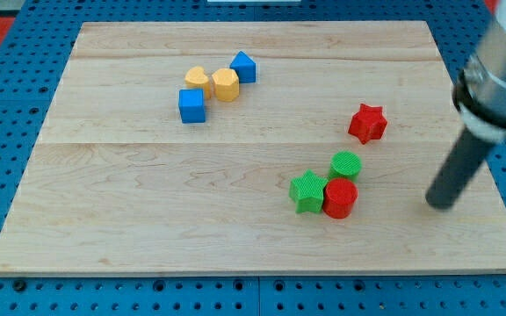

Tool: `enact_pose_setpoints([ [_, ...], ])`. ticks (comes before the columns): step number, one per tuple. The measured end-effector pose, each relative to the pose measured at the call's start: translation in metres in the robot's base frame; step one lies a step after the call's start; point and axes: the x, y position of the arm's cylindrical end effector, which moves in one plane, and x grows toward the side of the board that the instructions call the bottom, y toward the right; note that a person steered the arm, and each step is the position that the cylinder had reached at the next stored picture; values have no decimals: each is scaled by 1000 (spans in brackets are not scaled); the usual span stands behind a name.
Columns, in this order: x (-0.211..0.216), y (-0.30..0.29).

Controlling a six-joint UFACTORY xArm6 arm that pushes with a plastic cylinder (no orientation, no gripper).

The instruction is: Push the red circle into the red star

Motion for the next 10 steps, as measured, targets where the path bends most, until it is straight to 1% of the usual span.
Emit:
enact_pose_setpoints([
  [1, 41, -56],
  [2, 28, -111],
  [3, -1, -87],
  [4, -34, -79],
  [6, -82, -69],
  [8, -134, -43],
  [9, -106, -13],
  [10, -56, -40],
])
